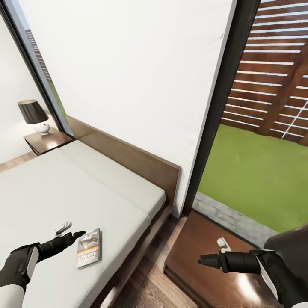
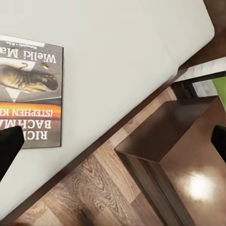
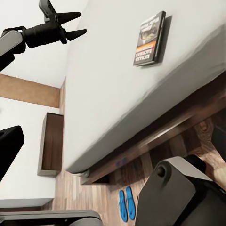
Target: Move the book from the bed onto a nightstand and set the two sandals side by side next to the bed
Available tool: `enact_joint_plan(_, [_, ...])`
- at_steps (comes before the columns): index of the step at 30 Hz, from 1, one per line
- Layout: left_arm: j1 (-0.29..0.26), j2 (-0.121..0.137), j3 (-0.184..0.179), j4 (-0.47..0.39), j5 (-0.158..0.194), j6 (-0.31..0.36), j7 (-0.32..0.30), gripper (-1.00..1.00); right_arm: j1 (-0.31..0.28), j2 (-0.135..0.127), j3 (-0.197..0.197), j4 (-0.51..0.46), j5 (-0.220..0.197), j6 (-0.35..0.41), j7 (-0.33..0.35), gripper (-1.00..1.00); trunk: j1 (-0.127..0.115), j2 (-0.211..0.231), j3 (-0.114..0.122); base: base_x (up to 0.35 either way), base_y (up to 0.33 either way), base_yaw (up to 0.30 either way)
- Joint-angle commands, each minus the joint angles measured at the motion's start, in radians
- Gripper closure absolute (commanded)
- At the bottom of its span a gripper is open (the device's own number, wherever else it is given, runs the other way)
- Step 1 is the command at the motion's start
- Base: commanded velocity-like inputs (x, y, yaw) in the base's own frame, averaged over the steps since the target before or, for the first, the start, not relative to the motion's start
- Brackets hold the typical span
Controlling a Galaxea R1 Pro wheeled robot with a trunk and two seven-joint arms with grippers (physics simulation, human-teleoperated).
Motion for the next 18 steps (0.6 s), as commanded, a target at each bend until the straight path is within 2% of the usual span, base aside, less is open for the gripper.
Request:
enact_joint_plan(1, [-0.001,-0.001,0.005,-0.001,-0.008,0.006,-0.009,-1.0,-0.001,0.0,0.0,0.0,-0.001,0.01,0.003,-1.0,0.001,-0.002,-0.004,0.0,0.0,0.0])
enact_joint_plan(18, [-0.001,-0.001,0.006,-0.001,-0.008,0.007,-0.009,-1.0,-0.001,0.0,0.0,0.0,-0.001,0.01,0.003,-1.0,0.001,-0.002,-0.03,0.0,0.0,0.0])
